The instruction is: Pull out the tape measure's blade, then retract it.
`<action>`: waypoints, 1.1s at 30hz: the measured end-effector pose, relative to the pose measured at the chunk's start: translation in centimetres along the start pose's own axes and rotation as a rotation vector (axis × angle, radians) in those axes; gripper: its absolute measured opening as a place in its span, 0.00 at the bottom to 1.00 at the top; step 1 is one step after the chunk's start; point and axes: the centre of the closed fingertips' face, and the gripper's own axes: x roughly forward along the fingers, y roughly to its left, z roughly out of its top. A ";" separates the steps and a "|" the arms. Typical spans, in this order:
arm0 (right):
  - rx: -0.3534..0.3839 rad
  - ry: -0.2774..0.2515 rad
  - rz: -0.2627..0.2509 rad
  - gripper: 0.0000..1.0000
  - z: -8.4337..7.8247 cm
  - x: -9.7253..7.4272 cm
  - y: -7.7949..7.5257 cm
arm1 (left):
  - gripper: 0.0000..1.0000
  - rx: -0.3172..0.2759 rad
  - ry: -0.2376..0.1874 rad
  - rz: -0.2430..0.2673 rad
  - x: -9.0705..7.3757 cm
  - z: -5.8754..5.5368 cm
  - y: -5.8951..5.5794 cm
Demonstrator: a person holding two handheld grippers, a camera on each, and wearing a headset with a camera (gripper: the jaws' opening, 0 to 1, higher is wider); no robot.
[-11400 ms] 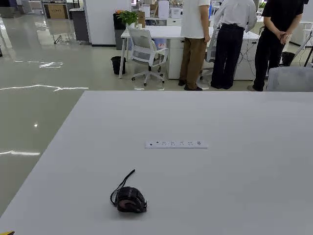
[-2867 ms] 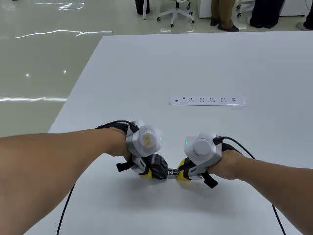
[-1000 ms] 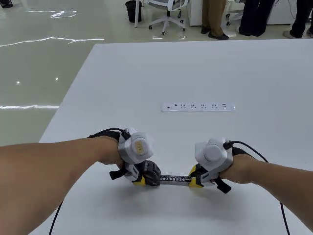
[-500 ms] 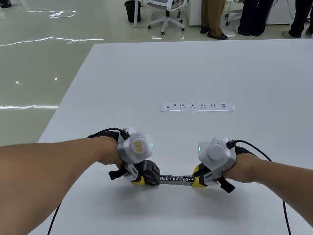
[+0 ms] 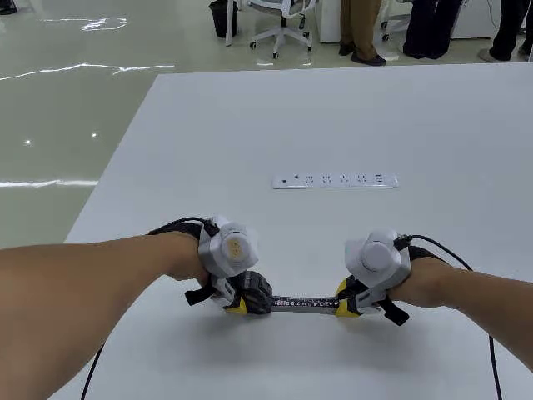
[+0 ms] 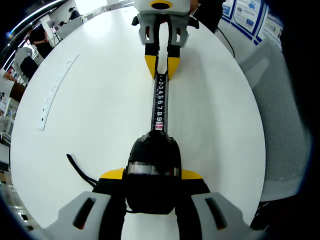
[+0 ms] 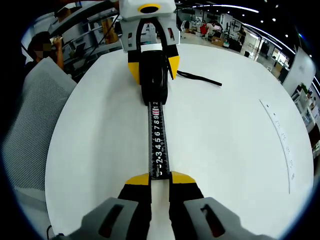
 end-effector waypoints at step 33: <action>0.014 0.022 -0.008 0.11 -2.6 -1.4 -0.2 | 0.33 -0.003 0.003 -0.002 0.0 0.0 0.1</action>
